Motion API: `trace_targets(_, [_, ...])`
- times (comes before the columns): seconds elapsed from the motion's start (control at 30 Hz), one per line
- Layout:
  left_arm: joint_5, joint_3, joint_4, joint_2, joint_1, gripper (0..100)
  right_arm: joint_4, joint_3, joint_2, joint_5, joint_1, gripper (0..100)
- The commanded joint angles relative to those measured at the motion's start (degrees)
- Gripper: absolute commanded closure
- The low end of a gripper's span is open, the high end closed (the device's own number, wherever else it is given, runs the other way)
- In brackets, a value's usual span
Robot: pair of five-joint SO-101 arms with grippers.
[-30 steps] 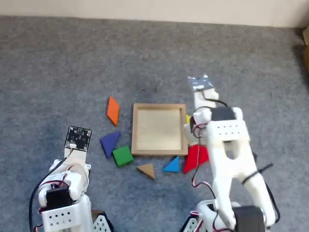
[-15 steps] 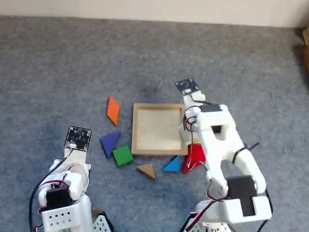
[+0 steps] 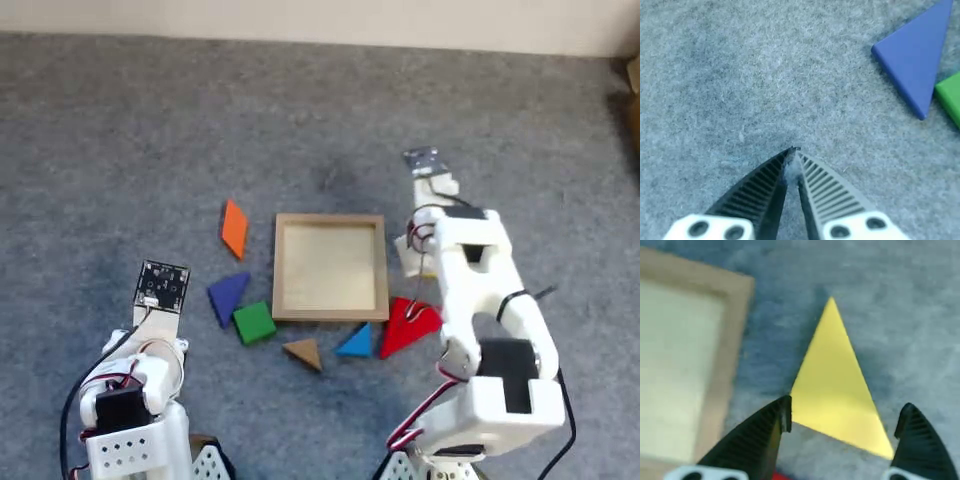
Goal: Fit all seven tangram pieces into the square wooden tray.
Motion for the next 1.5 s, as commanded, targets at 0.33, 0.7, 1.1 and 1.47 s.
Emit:
trace_targets(0.33, [0.26, 1.10, 0.18, -0.31, -0.31, 99, 23.69, -22.55, -0.22, 0.79, -4.26, 60.0])
trace_targets(0.7, [0.26, 1.10, 0.18, -0.31, -0.31, 99, 24.22, -21.85, 10.07, 12.31, -6.37, 57.7])
trace_targets(1.1, [0.26, 1.10, 0.18, -0.31, -0.31, 99, 24.66, -30.90, 19.65, 19.78, -0.48, 57.7])
trace_targets(1.47, [0.26, 1.10, 0.18, -0.31, -0.31, 99, 24.66, -31.16, 24.75, 20.48, -0.57, 69.2])
